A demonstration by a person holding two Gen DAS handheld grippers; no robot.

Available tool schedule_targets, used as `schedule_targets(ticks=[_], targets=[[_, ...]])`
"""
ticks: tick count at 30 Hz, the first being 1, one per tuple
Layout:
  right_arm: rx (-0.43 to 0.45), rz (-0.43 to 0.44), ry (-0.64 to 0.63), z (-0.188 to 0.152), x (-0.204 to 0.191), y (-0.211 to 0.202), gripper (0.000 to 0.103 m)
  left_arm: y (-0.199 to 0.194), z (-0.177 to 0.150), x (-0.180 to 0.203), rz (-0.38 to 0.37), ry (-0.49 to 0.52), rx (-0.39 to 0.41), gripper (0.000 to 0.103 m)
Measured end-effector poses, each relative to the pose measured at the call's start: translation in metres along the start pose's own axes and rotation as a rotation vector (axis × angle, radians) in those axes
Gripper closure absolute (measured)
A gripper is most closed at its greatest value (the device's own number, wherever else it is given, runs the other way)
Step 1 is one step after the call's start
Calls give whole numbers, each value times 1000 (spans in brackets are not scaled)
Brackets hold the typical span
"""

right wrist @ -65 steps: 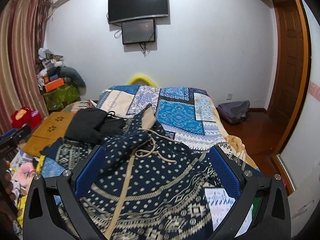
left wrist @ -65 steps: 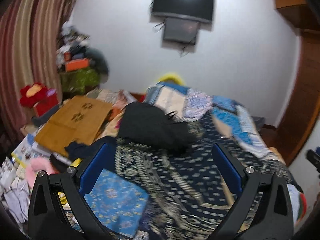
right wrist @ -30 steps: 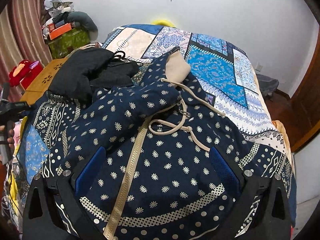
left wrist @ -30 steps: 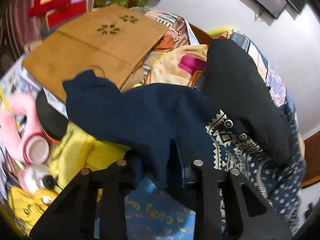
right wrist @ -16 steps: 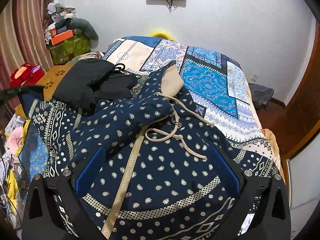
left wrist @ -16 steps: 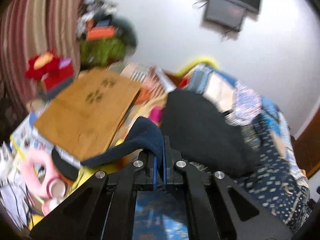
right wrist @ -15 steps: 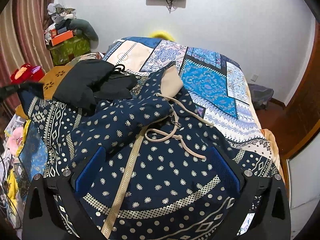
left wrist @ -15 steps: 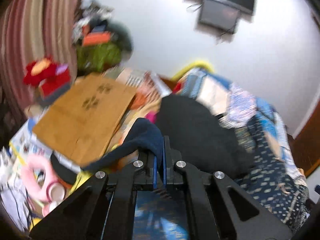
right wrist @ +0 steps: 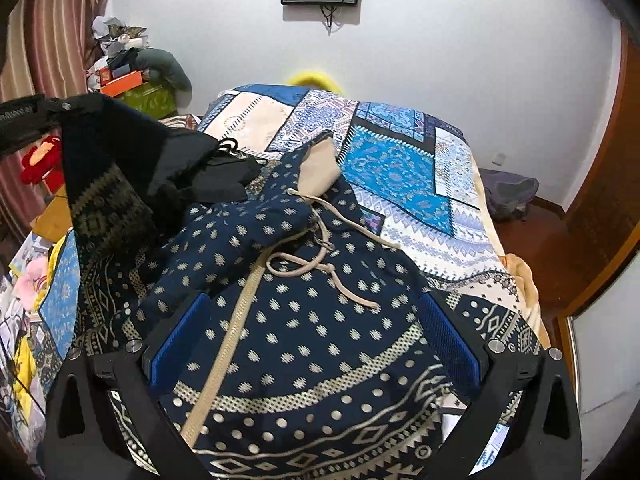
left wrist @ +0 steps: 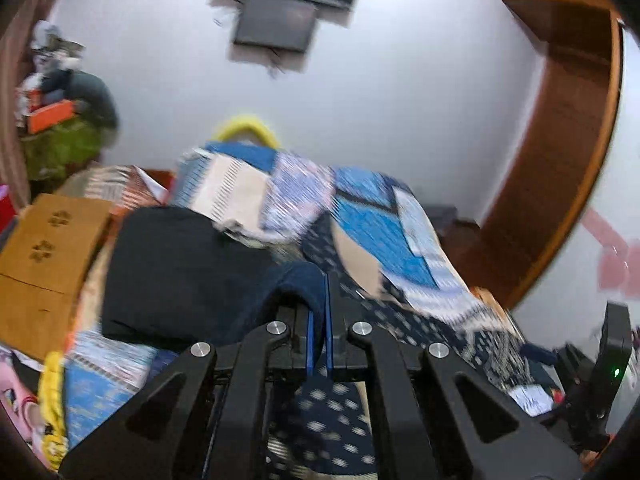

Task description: Fold large clothes

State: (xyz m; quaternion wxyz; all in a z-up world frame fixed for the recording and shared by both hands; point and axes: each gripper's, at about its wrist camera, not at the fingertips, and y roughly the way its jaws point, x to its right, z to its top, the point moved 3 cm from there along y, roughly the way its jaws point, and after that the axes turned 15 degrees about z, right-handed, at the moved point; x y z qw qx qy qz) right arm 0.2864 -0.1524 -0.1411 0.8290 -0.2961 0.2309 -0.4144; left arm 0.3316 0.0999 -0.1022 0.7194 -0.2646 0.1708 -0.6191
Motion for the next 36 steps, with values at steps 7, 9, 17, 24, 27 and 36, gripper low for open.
schedule_targets(ticks=[7, 9, 17, 24, 27, 36], targets=[[-25, -16, 9, -14, 13, -4, 0, 37, -61, 65, -122, 126, -206, 101], [-35, -18, 16, -18, 18, -5, 0, 47, -84, 78, -119, 190, -267, 100], [-70, -19, 17, -27, 21, -5, 0, 54, -142, 93, -67, 393, -363, 82], [-77, 12, -36, -19, -1, -4, 0, 22, -123, 38, -18, 273, -287, 49], [-80, 30, -73, -10, -16, 1, 0, 11, -108, 0, 48, 211, -242, 46], [-139, 130, -231, 22, -90, 50, 0, -2, -103, -107, 213, 80, -210, 44]])
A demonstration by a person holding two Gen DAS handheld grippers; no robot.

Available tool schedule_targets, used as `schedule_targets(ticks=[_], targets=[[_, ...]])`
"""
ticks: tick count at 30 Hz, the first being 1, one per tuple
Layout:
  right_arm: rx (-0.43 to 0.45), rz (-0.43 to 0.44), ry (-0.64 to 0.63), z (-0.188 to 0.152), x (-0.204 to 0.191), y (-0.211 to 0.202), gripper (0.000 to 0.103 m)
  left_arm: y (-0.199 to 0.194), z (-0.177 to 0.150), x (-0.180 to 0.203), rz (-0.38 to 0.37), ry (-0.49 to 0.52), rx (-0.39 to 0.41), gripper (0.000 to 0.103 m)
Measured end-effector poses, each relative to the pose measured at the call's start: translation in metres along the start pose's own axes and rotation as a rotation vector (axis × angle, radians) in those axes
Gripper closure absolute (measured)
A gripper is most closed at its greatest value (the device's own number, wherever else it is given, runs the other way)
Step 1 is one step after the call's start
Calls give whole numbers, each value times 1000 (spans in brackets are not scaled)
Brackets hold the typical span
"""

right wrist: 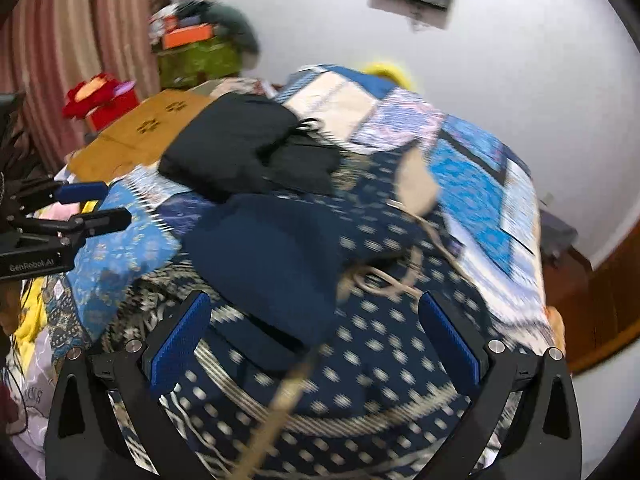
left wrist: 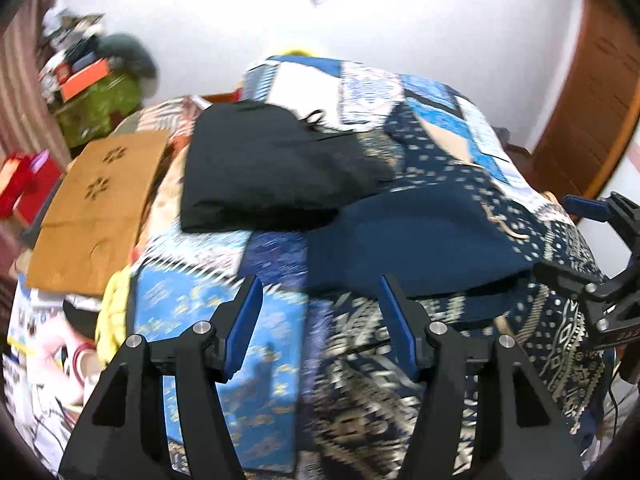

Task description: Fold large clothes

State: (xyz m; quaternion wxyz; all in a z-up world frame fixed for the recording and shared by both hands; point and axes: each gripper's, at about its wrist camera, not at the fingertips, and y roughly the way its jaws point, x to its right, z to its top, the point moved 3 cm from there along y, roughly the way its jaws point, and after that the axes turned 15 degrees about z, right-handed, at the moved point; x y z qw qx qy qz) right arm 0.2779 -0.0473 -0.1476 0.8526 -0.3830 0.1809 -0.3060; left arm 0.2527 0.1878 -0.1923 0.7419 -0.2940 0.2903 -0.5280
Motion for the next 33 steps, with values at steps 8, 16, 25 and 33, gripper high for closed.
schedule_targets(ticks=[8, 16, 25, 33], targets=[[-166, 62, -106, 18, -47, 94, 2, 23, -26, -47, 22, -61, -65, 44], [-279, 14, -207, 14, -67, 160, 32, 54, -47, -52, -15, -75, -152, 44], [-186, 74, -148, 17, -48, 130, 92, 82, -45, -22, -149, -92, -230, 44], [40, 45, 24, 42, 7, 38, 92, 85, -58, 7, -217, -34, -281, 44]])
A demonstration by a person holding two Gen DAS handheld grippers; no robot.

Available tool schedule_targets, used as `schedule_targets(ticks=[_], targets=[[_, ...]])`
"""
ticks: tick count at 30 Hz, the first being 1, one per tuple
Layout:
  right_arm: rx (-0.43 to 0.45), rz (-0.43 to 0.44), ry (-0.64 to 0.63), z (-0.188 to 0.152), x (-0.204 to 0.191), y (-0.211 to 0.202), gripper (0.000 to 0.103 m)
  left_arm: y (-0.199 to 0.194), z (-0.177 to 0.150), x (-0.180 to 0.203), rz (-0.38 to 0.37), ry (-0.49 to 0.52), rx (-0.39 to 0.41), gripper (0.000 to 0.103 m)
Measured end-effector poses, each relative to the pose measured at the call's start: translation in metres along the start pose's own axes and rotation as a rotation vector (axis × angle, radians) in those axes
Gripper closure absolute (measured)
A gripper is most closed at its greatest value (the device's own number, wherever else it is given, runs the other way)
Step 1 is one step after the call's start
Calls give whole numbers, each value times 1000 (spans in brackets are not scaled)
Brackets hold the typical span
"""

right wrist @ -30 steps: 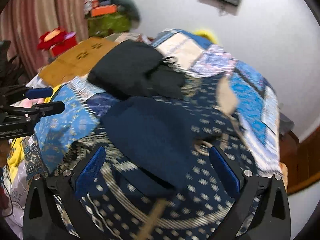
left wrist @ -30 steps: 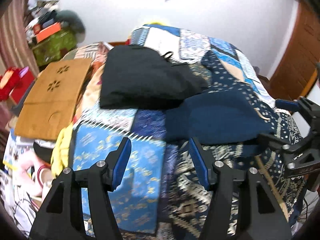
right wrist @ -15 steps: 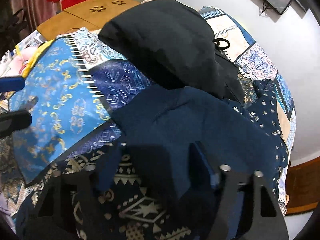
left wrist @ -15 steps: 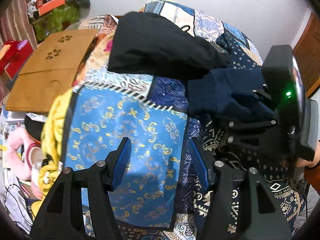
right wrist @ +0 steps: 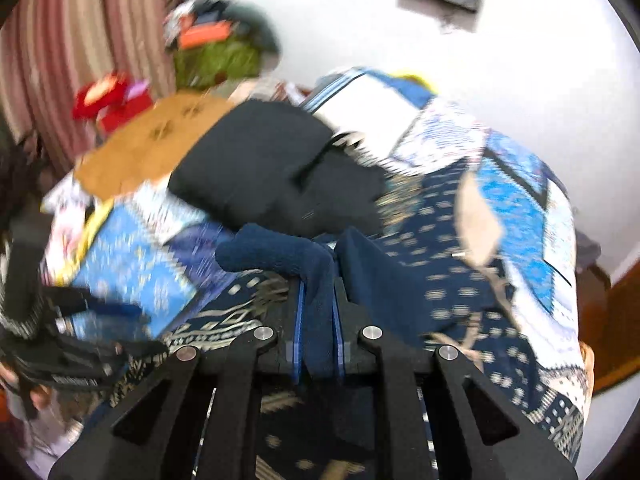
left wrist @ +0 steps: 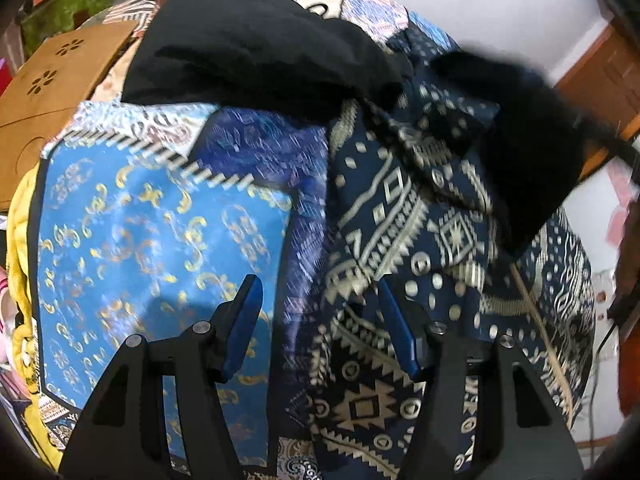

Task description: Fold large clothes

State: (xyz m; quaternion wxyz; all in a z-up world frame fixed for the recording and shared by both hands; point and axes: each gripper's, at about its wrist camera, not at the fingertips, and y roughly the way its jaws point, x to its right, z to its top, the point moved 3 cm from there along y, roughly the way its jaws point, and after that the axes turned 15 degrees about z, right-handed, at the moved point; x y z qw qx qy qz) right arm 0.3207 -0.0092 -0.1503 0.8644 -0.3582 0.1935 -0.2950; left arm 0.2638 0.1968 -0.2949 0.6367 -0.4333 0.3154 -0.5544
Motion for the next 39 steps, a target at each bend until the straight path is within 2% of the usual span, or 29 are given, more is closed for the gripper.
schedule_targets(ticks=[2, 5, 7, 9, 11, 15, 17, 21, 23, 28, 30, 34, 39], targets=[[46, -26, 34, 4, 16, -20, 92, 8, -8, 6, 37, 41, -18, 44], [98, -59, 84, 9, 40, -48, 92, 24, -11, 15, 130, 70, -32, 44], [123, -65, 112, 10, 48, -60, 92, 26, -4, 22, 146, 44, -3, 44], [156, -69, 142, 11, 59, -75, 92, 27, 11, 30, 196, 4, 29, 44], [182, -76, 155, 13, 64, -87, 92, 27, 25, 37, 286, -23, 83, 44], [240, -97, 165, 14, 71, -112, 92, 31, 44, 40, 481, -55, 141, 44], [267, -110, 166, 13, 75, -125, 92, 24, 47, 31, 535, -110, 175, 44], [289, -107, 201, 2, 87, -137, 94, -3, 48, 4, 542, -253, 226, 44], [273, -109, 221, -9, 94, -133, 95, -10, 47, -6, 533, -270, 239, 44], [195, -91, 313, -50, 118, -110, 95, -6, 36, 3, 547, -200, 215, 42], [157, -88, 349, -69, 127, -104, 95, -7, 22, -4, 544, -192, 197, 39], [62, -39, 464, -118, 148, -91, 95, 2, 16, -10, 516, -199, 157, 33], [-13, -22, 543, -158, 152, -90, 94, 11, 12, -4, 540, -146, 133, 32]])
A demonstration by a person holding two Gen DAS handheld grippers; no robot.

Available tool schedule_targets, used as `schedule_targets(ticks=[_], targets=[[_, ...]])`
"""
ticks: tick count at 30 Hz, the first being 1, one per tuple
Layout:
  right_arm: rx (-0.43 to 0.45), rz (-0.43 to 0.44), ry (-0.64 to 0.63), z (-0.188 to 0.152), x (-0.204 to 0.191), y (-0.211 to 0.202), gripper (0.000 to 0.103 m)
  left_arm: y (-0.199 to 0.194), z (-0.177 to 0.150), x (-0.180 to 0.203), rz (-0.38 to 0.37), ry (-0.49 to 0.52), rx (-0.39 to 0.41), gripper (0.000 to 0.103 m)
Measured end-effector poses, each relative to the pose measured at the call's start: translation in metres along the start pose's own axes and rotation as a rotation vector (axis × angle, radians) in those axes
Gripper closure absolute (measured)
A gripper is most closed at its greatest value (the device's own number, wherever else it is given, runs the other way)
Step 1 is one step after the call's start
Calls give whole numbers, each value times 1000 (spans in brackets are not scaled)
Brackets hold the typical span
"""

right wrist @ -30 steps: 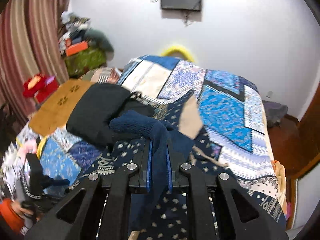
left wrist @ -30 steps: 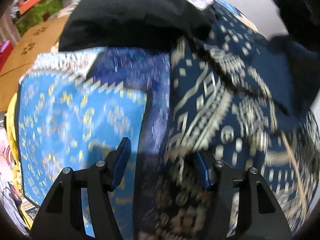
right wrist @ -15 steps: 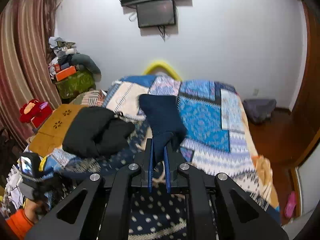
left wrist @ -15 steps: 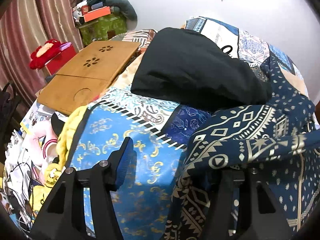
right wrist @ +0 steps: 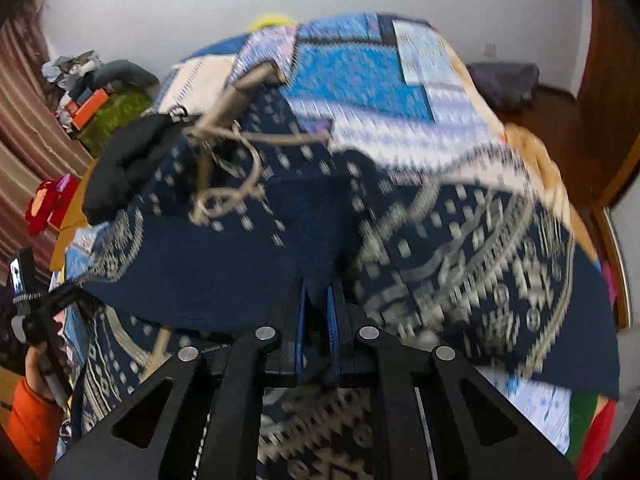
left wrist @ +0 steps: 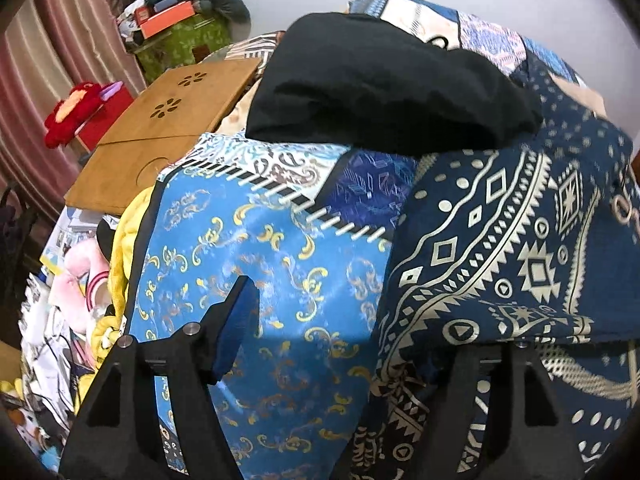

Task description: Fold large clothes

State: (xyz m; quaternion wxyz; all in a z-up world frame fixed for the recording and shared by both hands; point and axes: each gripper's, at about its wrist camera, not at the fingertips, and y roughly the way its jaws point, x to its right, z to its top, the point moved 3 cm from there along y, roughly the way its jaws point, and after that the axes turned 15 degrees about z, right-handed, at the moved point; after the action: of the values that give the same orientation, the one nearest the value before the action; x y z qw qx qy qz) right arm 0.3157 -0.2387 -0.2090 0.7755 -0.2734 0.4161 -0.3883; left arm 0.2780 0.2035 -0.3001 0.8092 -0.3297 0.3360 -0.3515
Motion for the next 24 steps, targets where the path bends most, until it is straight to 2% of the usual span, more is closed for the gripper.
schedule_targets(ticks=[5, 9, 11, 15, 19, 20, 24], targets=[[-8, -44, 21, -14, 11, -13, 89, 2, -4, 4, -19, 10, -31, 32], [9, -148, 3, -17, 16, -26, 89, -4, -7, 5, -47, 48, -47, 32], [6, -147, 5, -18, 20, -32, 88, -11, -11, 5, -60, 77, -51, 32], [14, -125, 35, -19, 24, -46, 84, -32, -16, 1, -87, 155, -14, 32], [74, -145, 21, -16, 22, -69, 81, -62, -15, -3, -90, 220, 50, 32], [84, -149, 20, -14, 22, -73, 78, -72, -13, -4, -97, 226, 68, 32], [182, -151, 21, -9, 23, -104, 50, -111, 3, -6, -126, 208, 158, 28]])
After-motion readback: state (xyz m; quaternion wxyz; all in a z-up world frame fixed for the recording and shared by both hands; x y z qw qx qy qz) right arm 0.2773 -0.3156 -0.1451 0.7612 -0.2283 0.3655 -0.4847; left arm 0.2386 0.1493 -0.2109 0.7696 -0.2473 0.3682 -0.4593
